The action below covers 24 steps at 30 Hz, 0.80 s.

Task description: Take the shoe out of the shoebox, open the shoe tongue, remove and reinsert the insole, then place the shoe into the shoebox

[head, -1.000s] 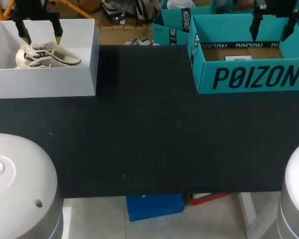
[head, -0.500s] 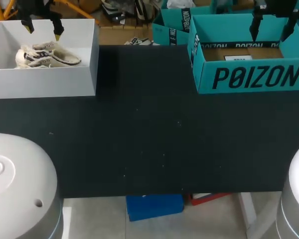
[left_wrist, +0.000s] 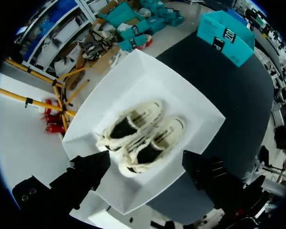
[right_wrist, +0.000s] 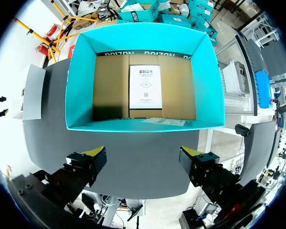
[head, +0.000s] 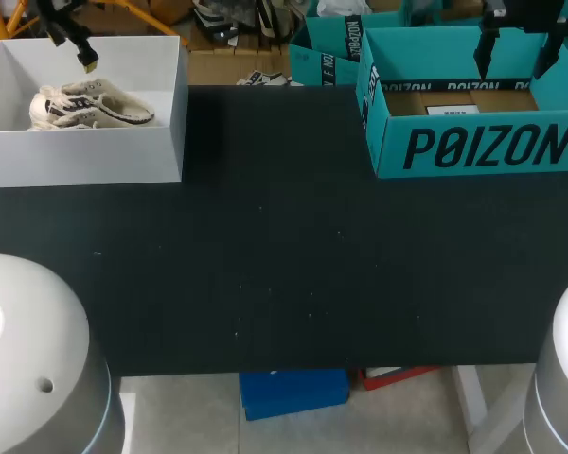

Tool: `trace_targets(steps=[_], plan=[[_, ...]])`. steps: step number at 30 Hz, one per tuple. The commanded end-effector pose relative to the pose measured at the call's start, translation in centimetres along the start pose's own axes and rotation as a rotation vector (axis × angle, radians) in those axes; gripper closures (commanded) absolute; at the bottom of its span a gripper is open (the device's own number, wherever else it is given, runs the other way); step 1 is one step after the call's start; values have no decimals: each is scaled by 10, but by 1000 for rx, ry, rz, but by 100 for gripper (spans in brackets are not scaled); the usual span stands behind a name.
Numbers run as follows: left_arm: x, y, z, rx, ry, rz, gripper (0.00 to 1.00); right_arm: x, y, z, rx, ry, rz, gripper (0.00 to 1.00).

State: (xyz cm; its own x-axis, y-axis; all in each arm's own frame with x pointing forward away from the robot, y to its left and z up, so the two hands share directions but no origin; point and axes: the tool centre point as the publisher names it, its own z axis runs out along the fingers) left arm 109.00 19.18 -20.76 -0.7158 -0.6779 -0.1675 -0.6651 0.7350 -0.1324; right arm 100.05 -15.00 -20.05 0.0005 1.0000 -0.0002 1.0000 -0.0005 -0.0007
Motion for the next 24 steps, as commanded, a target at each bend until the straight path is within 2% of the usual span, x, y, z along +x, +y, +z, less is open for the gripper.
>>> trace_targets(steps=[1,4,5,18,19,24], plan=[[-27,-10,10,75,252,843,0,0,0,0,0,-1,0,0],[-32,-7,10,83,256,950,0,0,0,0,0,-1,0,0],[-32,-6,9,95,227,969,0,0,0,0,0,-1,0,0],[-32,-6,9,95,227,969,0,0,0,0,0,-1,0,0],[-29,-6,9,113,223,981,0,0,0,0,0,-1,0,0],[-28,0,15,111,195,1008,0,0,0,0,0,-1,0,0]])
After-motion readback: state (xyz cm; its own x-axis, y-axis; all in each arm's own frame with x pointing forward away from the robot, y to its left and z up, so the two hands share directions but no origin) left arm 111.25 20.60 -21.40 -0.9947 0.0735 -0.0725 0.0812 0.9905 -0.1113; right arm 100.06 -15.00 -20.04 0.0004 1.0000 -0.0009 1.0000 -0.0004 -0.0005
